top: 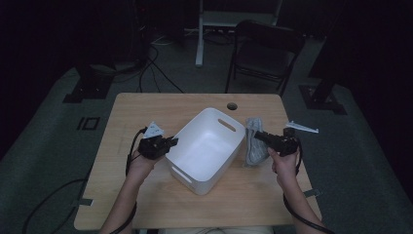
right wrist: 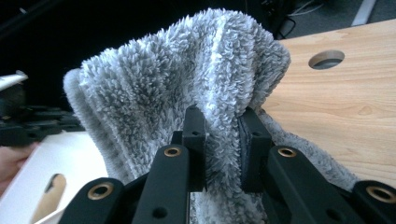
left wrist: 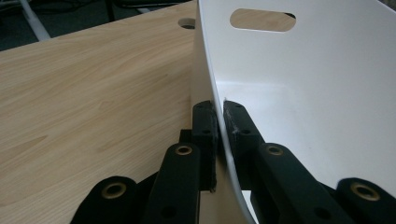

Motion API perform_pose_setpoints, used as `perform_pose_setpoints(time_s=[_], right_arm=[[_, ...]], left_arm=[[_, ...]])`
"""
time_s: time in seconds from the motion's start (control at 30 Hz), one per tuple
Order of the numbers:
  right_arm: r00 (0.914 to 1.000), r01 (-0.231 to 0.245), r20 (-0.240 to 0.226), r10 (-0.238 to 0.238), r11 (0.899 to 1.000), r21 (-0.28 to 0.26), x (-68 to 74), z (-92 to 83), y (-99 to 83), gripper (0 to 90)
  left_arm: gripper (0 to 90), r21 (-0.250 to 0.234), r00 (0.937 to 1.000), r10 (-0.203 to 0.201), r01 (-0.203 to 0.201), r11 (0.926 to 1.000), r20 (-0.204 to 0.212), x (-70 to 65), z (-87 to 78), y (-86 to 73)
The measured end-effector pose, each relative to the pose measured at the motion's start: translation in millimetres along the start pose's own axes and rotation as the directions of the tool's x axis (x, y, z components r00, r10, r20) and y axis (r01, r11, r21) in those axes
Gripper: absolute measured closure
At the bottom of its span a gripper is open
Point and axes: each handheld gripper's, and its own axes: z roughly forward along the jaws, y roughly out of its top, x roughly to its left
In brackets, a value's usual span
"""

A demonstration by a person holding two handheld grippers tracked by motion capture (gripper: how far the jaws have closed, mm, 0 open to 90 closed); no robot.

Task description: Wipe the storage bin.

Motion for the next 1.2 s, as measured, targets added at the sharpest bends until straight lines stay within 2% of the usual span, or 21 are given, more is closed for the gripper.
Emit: perform_pose_setpoints(time_s=[0.17,0.37,0.77,1.0,1.2], right_arm=[[0.9997,0.013,0.020,-0.014,0.999,0.046,-1.2,15.0,-7.2,76.7],[0.9994,0.006,0.035,-0.008,0.998,0.069,-4.6,24.4,-14.1,76.6],[0.9965,-0.014,0.083,0.003,0.992,0.129,-14.6,37.7,-27.5,76.6],[0.9953,-0.037,0.094,0.023,0.988,0.152,-21.6,44.9,-34.3,76.6],[0.9919,-0.052,0.124,0.029,0.980,0.190,-26.1,52.8,-42.2,76.6]], left_arm=[[84.0,-0.003,1.0000,-0.002,0.002,1.0000,0.001,0.0,0.2,-0.1],[84.1,0.003,0.9996,0.030,-0.030,0.9996,0.000,-0.9,0.1,0.4],[83.8,-0.007,0.9999,0.014,-0.014,0.9999,0.009,0.0,0.4,-0.4],[83.8,-0.009,0.9999,0.014,-0.014,0.9999,0.003,-0.3,1.2,0.0],[83.8,-0.011,0.9999,0.011,-0.011,0.9999,-0.005,-1.0,1.8,0.2]])
